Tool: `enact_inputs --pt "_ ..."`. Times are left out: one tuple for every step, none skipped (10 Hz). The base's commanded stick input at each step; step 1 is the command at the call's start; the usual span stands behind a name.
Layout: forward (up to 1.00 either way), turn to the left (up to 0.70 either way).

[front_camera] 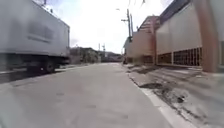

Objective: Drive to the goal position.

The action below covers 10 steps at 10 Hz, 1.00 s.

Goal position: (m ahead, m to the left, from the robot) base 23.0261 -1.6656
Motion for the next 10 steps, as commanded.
enact_inputs --pt "1.0 0.0" --pt "1.0 0.0" --pt "1.0 0.0" --pt "1.0 0.0" --pt "1.0 0.0" --pt "1.0 0.0" --pt "1.0 0.0" --pt "1.0 0.0" --pt "1.0 0.0" --pt "1.0 0.0"
